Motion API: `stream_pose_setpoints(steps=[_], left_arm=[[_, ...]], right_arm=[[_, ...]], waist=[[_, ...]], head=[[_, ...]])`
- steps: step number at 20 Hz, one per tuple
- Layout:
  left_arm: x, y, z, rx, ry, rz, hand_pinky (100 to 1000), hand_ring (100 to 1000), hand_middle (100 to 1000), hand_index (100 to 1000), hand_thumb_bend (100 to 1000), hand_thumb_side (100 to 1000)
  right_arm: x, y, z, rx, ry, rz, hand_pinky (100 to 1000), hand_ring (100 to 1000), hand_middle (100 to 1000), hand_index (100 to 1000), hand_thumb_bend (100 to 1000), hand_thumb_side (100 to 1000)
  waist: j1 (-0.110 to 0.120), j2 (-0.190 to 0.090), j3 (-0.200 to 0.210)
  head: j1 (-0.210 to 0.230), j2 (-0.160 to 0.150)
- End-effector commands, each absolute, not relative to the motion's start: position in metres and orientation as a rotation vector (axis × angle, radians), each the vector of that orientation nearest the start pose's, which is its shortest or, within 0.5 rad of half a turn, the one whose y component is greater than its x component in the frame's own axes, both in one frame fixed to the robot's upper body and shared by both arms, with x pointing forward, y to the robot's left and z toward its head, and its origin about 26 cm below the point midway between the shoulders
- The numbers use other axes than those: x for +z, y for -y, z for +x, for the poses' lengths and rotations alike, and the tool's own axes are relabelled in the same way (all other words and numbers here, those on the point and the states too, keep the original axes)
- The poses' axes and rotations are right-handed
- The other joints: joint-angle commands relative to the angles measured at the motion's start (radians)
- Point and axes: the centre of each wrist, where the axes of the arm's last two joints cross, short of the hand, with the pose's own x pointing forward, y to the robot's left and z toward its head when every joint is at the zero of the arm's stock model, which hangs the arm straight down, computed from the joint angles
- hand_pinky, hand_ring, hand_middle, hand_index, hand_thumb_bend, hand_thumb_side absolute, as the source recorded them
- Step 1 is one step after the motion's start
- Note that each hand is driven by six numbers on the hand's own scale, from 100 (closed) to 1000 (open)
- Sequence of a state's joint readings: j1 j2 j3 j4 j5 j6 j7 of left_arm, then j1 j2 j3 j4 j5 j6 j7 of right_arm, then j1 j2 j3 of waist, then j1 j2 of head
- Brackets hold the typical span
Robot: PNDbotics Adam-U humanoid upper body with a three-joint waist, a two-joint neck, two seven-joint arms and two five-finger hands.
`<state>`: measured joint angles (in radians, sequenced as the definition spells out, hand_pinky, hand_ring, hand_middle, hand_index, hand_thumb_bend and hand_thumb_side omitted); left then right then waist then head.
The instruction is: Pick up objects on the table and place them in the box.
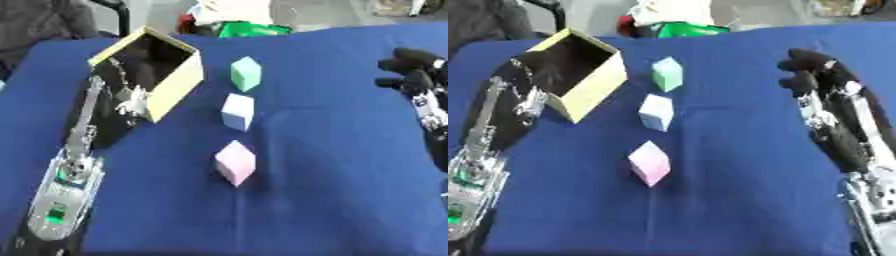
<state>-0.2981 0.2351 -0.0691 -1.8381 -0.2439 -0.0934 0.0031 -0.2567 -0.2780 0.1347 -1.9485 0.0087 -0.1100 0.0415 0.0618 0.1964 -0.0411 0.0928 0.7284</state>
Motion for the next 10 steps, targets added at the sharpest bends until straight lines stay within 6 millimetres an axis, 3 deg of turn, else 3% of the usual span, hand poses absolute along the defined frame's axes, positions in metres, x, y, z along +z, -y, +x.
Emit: stream_pose_setpoints(steps=[1, 10], left_arm=[[0.166, -0.242, 0.326, -0.635, 2.198, 0.347, 656, 646, 610, 803, 259, 537], [0.19, -0.244, 0.342, -1.205, 2.038, 0.414, 687, 664, 632, 818, 296, 538]], right_arm=[[0.17, 0.228, 0.299, 0.486, 2.284, 0.015, 781, 853, 713, 847, 100, 631], [0.169, 0.228, 0.298, 0.493, 2.279, 0.013, 781, 853, 713, 847, 100, 629]], waist=[[0.0, -0.018, -0.001], [0.005, -0.026, -0.012]], head=[[-0.003, -0.003], [0.0, 0.001]])
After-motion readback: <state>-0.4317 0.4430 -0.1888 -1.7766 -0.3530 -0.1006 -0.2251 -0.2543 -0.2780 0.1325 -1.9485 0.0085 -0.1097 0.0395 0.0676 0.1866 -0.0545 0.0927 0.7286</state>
